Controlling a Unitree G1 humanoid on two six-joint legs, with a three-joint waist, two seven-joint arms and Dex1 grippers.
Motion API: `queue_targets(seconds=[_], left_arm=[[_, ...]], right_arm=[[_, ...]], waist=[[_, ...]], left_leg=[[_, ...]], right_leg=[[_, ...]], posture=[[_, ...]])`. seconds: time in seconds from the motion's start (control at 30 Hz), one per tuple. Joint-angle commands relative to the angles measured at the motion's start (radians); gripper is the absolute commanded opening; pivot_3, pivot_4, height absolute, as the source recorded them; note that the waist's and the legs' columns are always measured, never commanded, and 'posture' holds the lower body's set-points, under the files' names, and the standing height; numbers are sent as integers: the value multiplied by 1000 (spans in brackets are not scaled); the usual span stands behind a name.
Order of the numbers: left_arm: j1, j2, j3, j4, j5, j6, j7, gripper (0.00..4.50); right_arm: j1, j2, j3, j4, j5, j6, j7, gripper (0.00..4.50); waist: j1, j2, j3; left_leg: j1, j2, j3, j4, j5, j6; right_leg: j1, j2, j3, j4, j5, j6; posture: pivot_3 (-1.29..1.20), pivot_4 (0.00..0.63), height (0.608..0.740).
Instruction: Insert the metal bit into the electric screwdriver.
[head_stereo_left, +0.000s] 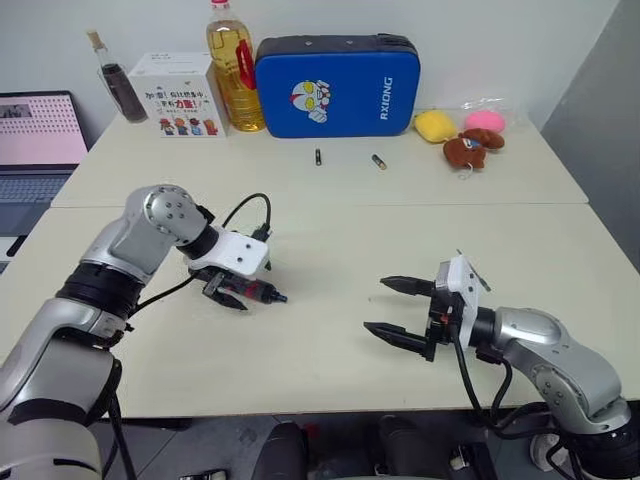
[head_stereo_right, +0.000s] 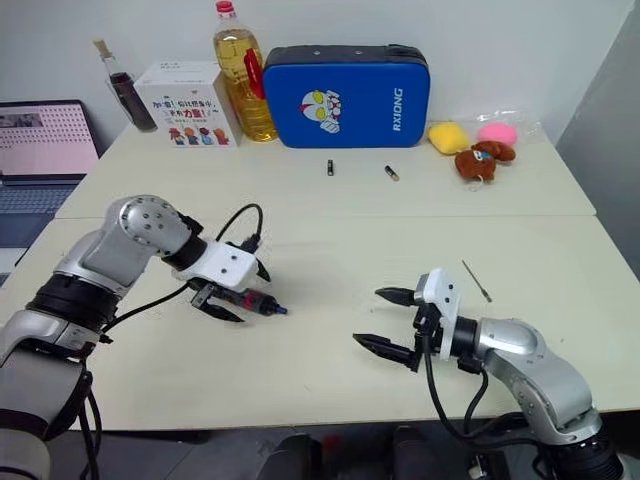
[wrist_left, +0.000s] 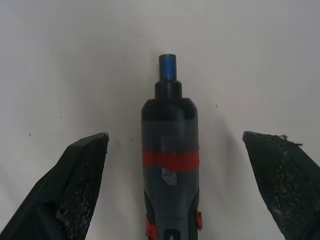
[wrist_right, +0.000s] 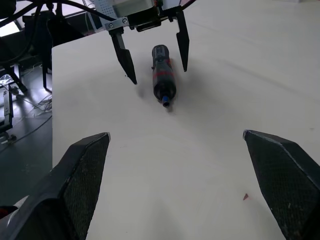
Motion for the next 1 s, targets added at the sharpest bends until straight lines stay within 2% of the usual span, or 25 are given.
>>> queue_targets(seconds=[0.03, 0.43, 0.67, 0.77, 1.0], left_arm=[[-35, -18, -28, 9, 86, -45, 10, 4495], [-36, -93, -46, 39, 201, -31, 59, 4495], [-9, -85, -53, 23, 231, -24, 42, 4495], [-2, -79, -51, 24, 232, -25, 39, 4038], [5, -78, -37, 21, 227, -17, 40, 2631]], right_arm=[[17, 9, 17, -62, -3, -12, -7, 4500], [30, 21, 25, -97, 5, 4, -49, 4500], [24, 23, 19, -87, 13, 4, -53, 4500], [20, 25, 16, -82, 15, 6, -55, 4500], [16, 19, 8, -84, 20, 12, -54, 4500]], waist=[[0, 0, 0], [0, 0, 0], [1, 0, 0], [1, 1, 0], [4, 1, -1]], left_leg=[[0, 0, 0, 0, 0, 0], [0, 0, -1, 0, 0, 0], [1, 0, 0, 0, 0, 0], [2, 0, 0, 0, 0, 0], [3, 0, 0, 0, 0, 0]], right_leg=[[0, 0, 0, 0, 0, 0], [0, 0, 0, 0, 0, 0], [1, 0, 0, 1, 0, 0], [1, 0, 0, 1, 0, 0], [2, 0, 0, 2, 0, 0]], posture=[[0, 150, 740], [0, 150, 740], [0, 150, 740], [0, 150, 740], [0, 150, 740]])
